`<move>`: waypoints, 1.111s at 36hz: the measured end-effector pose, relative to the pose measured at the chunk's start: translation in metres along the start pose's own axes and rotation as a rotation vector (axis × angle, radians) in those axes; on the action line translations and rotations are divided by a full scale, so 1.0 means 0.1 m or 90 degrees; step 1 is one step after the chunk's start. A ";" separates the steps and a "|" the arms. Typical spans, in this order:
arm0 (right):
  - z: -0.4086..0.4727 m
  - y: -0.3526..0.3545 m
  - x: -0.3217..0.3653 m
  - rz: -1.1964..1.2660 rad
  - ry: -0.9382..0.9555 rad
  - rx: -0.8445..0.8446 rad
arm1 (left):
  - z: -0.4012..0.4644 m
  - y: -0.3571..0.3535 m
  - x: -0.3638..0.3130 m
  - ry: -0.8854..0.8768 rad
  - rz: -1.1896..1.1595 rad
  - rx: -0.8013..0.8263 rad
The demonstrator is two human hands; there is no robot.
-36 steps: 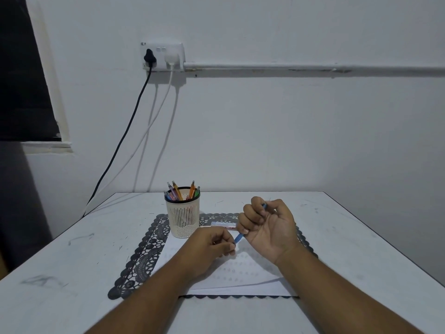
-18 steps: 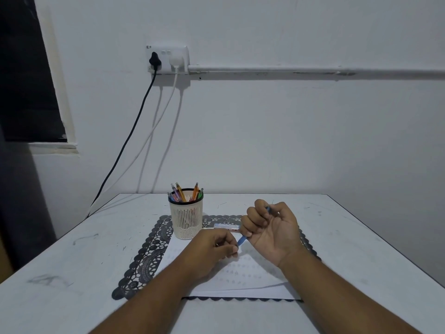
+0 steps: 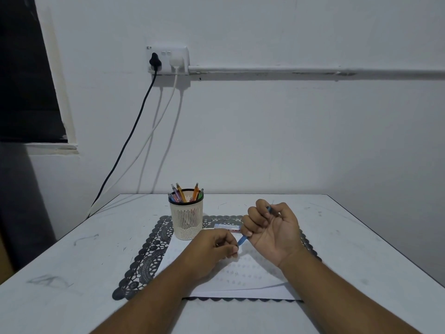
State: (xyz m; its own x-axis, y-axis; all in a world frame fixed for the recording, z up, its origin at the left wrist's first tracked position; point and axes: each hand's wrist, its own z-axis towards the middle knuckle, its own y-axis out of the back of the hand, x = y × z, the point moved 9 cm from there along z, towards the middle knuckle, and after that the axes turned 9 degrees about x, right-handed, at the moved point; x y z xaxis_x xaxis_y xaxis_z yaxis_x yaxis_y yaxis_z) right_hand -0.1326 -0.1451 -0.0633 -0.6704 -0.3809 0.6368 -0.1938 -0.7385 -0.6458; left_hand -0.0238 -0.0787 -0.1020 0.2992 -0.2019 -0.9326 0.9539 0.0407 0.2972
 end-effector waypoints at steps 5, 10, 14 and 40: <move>0.00 0.02 0.00 0.026 0.007 -0.038 | 0.00 0.00 -0.03 -0.010 -0.002 -0.001; 0.00 0.17 0.04 0.064 0.050 -0.134 | 0.00 0.04 -0.03 -0.004 -0.060 -0.029; -0.04 0.35 0.06 0.102 0.089 -0.220 | 0.00 0.06 -0.05 -0.009 -0.140 -0.040; -0.03 0.35 0.11 0.155 0.129 -0.194 | 0.00 0.12 -0.10 -0.038 -0.133 -0.055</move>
State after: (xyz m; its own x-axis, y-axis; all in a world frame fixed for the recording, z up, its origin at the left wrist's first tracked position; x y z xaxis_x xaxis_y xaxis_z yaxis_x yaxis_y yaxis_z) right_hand -0.1494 -0.1734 -0.0801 -0.8440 -0.3842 0.3743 -0.1942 -0.4316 -0.8809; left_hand -0.0152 -0.0765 -0.0889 0.0956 -0.2728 -0.9573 0.9941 0.0753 0.0778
